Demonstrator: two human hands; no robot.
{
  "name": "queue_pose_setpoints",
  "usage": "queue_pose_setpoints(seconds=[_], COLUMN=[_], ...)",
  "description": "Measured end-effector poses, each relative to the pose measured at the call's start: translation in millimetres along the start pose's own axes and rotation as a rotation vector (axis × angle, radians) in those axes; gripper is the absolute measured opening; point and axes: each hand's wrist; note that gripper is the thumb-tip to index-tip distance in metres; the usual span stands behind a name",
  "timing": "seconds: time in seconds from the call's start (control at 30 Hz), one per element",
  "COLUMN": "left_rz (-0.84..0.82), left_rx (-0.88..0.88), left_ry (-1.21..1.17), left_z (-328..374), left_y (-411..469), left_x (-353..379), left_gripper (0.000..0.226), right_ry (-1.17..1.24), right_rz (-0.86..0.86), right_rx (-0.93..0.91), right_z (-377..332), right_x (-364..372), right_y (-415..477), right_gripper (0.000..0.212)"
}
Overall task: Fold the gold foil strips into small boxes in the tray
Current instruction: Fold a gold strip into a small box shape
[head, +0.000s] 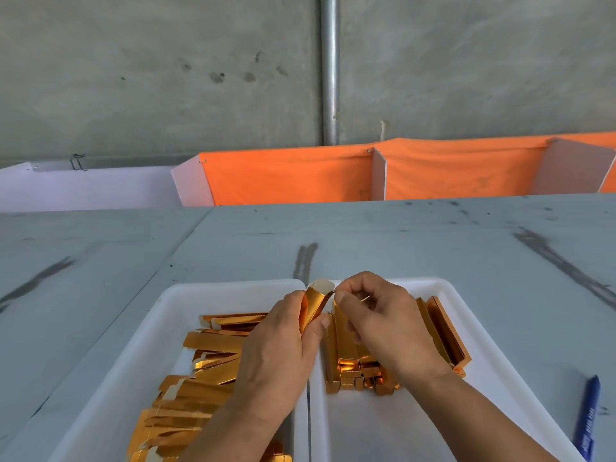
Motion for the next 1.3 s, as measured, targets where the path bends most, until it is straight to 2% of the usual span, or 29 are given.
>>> queue_pose_setpoints(seconds=[0.37,0.5,0.63,0.73,0.97,1.2,1.3], left_rz=[-0.038,-0.040,-0.032,-0.029,-0.011,-0.019,-0.022], left_rx=[0.047,0.054,0.050,0.053,0.063,0.102,0.119], left_ry=[0.089,0.099,0.107,0.107,0.094,0.103,0.095], left_z=[1.8,1.8,2.0,2.1,0.4,0.3,1.1], left_y=[0.1,0.4,0.0,0.1,-0.7,-0.2,0.0], left_x=[0.8,0.3,-0.2,-0.5,0.8,1.3,0.8], left_gripper=[0.059,0.058,0.050,0.046,0.049,0.057,0.056], right_ry=[-0.203,-0.094,-0.092,-0.056,0.213,0.147,0.173], right_rz=[0.019,-0.027,0.003,-0.003,-0.186,-0.182,-0.132], right_rx=[-0.121,-0.045,-0.013,0.000,0.122,0.111,0.099], right_z=[3.8,2.9,2.7,1.7,-1.3,-1.6,0.3], right_x=[6.0,4.4,5.6,5.9,4.4,2.0,2.7], right_y=[-2.0,-1.4,-2.1,-2.4,-3.9,-2.8,-1.1], right_gripper=[0.014,0.019,0.006,0.008,0.013,0.024,0.016])
Point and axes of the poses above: each hand's wrist, its own y-axis towards the middle knuckle, its own x-axis out of the palm, z = x × y, and after that the axes turned 7 degrees about x, right-handed
